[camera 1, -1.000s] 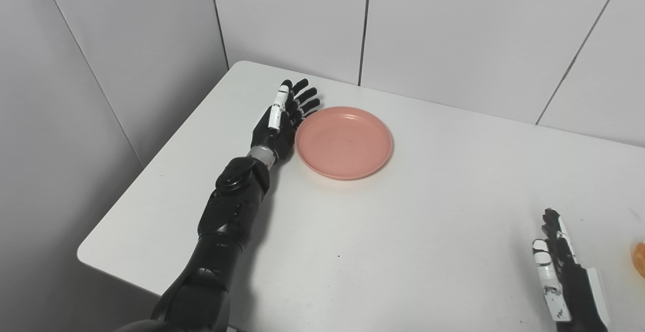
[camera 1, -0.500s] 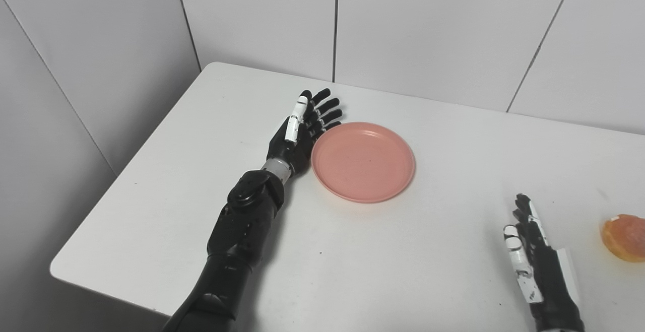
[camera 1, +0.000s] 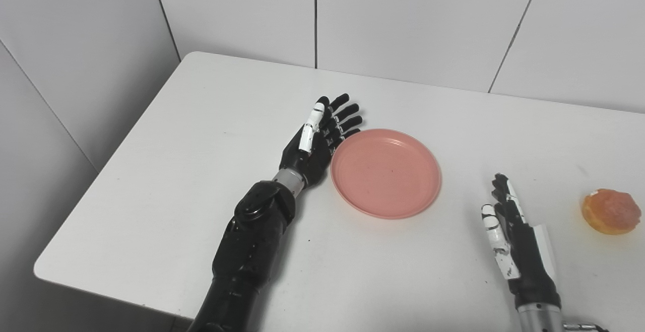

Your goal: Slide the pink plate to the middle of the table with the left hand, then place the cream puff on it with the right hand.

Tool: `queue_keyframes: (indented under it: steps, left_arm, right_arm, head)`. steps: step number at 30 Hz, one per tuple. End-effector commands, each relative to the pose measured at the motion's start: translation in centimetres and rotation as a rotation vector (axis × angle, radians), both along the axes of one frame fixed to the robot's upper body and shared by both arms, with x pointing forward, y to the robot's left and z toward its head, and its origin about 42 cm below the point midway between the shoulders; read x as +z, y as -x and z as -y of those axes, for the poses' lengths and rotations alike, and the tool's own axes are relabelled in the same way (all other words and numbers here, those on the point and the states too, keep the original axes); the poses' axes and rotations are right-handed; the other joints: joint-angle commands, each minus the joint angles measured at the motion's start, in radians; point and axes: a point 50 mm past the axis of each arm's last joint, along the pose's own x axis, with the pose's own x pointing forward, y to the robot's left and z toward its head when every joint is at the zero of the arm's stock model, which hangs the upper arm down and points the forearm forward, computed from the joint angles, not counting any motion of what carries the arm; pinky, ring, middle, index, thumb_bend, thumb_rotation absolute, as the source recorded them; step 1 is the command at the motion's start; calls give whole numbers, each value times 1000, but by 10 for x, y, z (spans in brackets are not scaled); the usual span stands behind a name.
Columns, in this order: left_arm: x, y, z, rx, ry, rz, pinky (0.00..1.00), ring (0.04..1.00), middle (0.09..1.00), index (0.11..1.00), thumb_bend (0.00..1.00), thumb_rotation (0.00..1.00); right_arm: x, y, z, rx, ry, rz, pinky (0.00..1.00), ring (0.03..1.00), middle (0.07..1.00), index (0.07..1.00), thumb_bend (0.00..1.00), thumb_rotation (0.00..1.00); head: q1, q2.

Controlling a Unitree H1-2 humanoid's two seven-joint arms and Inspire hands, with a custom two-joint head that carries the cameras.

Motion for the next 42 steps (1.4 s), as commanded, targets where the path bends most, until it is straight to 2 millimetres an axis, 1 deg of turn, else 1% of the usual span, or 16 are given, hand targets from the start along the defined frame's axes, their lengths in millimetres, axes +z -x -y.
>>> queue_keyframes:
  steps: [1,6,9,16,19,23,26,27,31,35,37,38,39,40,41,42]
  left_arm:
    - [-19,12,7,-30,-25,-85,884,886,889,883,399,1000]
    - [-20,24,21,-58,-36,-84,888,898,901,899,409,1000]
    - [-19,31,27,-72,-35,-85,886,898,907,906,407,1000]
    - [-17,44,36,-101,-35,-75,886,888,899,902,411,1000]
    - [-18,48,37,-113,-27,-78,898,894,907,907,417,1000]
    - [-18,51,38,-113,-31,-78,897,889,906,907,423,1000]
    - [-19,51,36,-110,-34,-70,902,891,908,909,423,1000]
    - [-19,51,35,-108,-36,-67,902,891,909,909,423,1000]
    - [-19,49,31,-100,-44,-64,920,909,927,929,427,1000]
    - [-18,47,27,-95,-38,-69,924,914,927,926,414,1000]
    - [-18,46,26,-93,-43,-64,918,911,923,923,415,1000]
    - [-18,46,25,-91,-43,-63,917,910,922,922,416,1000]
    - [-18,45,24,-90,-43,-61,915,908,921,920,415,1000]
    - [-18,45,23,-88,-43,-60,914,908,920,919,414,1000]
    - [-19,44,22,-87,-43,-59,913,907,918,917,413,1000]
    - [-20,43,20,-85,-43,-60,912,907,918,916,413,1000]
  right_arm:
    - [-1,3,-9,21,0,-32,920,950,955,959,322,1000]
    - [1,3,-13,15,23,-31,915,947,952,950,305,1000]
    - [1,3,-17,19,26,-32,920,950,954,950,291,1000]
    - [0,0,-22,25,25,-28,920,952,957,949,272,1000]
    - [0,-1,-23,26,19,-30,923,955,960,946,293,1000]
    - [0,-2,-23,21,13,-39,927,957,962,949,303,1000]
    - [0,-3,-24,15,12,-42,929,960,965,953,306,1000]
    - [0,-4,-24,14,12,-38,929,960,965,953,306,1000]
    - [1,-6,-24,9,6,-36,928,959,966,961,304,1000]
    - [2,-8,-25,-4,6,-31,924,957,964,961,304,1000]
    - [3,-10,-24,-11,0,-21,904,944,964,969,326,1000]
    - [4,-11,-23,-16,-3,-11,890,934,963,970,338,1000]
    - [5,-12,-22,-18,-8,-4,877,925,961,969,350,1000]
    - [6,-13,-22,-20,-6,2,875,925,968,970,356,1000]
    - [7,-14,-22,-21,-4,5,878,929,973,972,356,1000]
    - [11,-16,-21,-25,9,13,878,930,974,972,356,1000]
  head:
    - [-10,3]
    - [-35,10]
    - [-76,17]
    - [-114,25]
    - [-123,28]
    - [-147,32]
    - [-147,32]
    - [-175,35]
    - [-206,37]
    - [-237,35]
    - [-254,34]
    - [-282,32]
    - [-282,32]
    - [-311,29]
    - [-311,29]
    - [-338,24]
